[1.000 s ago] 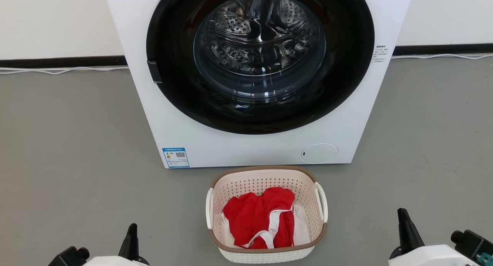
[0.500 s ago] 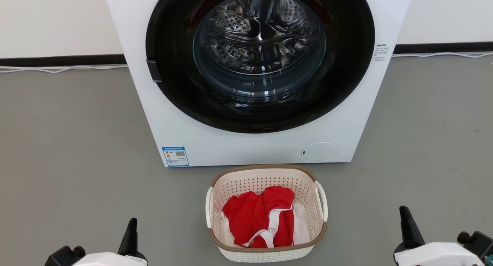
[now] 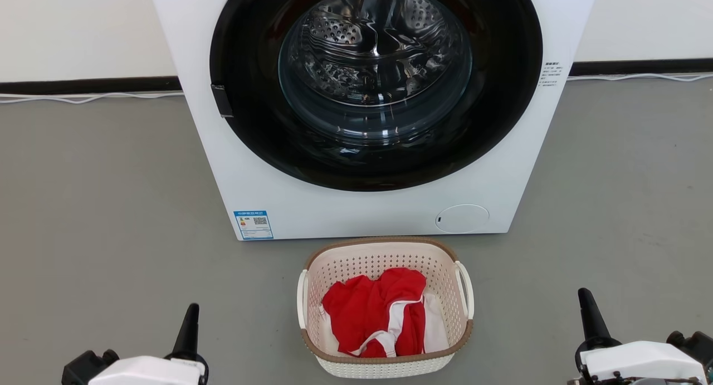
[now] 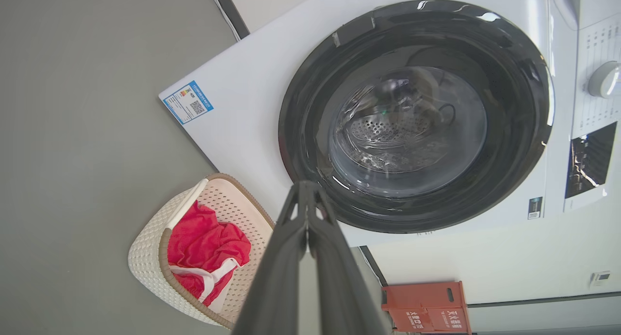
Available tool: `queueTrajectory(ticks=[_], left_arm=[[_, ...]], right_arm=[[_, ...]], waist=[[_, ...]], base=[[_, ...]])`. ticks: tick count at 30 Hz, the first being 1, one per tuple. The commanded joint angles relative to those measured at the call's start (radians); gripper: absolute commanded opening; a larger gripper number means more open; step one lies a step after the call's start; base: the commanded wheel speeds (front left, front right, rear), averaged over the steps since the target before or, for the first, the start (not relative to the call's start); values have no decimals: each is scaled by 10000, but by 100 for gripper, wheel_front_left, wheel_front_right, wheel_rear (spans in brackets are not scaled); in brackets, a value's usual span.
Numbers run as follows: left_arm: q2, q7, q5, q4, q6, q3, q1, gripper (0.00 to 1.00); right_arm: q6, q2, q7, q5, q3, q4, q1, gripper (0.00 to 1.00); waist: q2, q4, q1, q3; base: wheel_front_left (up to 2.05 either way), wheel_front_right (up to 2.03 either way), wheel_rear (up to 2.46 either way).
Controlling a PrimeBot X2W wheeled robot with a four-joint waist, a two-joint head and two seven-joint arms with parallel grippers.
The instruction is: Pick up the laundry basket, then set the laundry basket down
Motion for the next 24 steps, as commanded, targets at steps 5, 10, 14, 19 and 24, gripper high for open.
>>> queueTrajectory(ticks=[5, 10, 14, 19, 24], left_arm=[[108, 198, -735, -424, -125, 264, -603, 0], [109, 345, -1238, -523, -163, 296, -637, 0], [109, 463, -1641, -602, -193, 322, -664, 0], [110, 610, -2144, -701, -231, 355, -699, 0], [110, 757, -2647, -800, -269, 388, -733, 0]], right_arm=[[51, -94, 204, 890, 130, -405, -537, 0], [54, -96, 348, 1541, 124, -483, -574, 0], [56, -98, 464, 2061, 120, -545, -604, 0], [59, -101, 609, 2712, 114, -623, -641, 0], [62, -103, 754, 3362, 109, -701, -678, 0]], waist=[[0, -2, 0, 19], [0, -4, 0, 36], [0, -6, 0, 49], [0, -8, 0, 67], [0, -10, 0, 84]], base=[[0, 0, 0], [0, 0, 0], [0, 0, 0], [0, 0, 0], [0, 0, 0]])
